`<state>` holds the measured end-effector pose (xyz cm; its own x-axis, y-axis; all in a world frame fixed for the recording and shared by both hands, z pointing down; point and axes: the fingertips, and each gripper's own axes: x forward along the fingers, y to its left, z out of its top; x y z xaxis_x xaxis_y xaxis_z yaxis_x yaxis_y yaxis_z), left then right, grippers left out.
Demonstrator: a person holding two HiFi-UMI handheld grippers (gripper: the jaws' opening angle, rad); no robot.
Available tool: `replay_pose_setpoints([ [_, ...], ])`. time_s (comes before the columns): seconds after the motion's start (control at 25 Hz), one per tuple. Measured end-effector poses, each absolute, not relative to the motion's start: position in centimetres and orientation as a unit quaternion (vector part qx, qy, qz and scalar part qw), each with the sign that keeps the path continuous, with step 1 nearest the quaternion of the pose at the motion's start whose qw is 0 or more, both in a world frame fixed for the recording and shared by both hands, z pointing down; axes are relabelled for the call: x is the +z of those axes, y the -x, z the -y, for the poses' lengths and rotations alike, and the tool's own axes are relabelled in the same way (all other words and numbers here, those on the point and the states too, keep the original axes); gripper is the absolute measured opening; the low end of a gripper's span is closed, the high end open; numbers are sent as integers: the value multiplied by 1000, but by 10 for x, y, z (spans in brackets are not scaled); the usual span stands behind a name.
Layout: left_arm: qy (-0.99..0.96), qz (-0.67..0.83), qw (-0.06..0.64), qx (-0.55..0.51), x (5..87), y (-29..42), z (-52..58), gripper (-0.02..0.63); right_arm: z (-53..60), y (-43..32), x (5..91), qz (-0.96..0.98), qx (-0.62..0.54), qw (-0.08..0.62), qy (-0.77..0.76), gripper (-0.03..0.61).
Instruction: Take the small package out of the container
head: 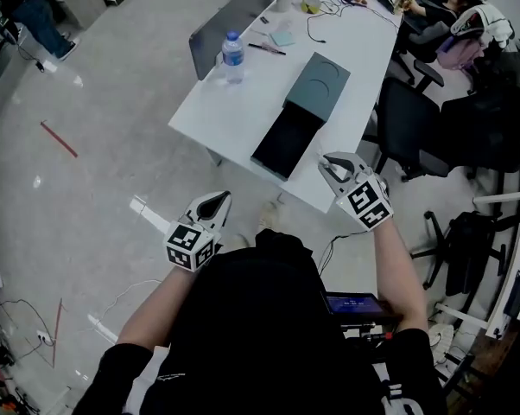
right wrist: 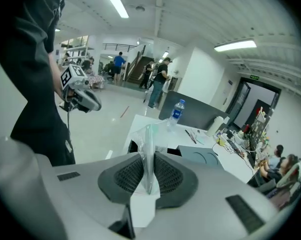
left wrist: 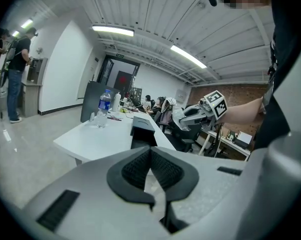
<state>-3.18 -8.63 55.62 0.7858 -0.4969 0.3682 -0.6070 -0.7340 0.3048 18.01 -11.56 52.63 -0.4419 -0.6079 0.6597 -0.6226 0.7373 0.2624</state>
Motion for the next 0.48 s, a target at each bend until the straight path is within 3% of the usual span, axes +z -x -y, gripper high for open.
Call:
replay_pose_setpoints([
  [0.48,-934,270,188,137,547,17,77,8,66,-211,498,855,72,209,-470,72],
])
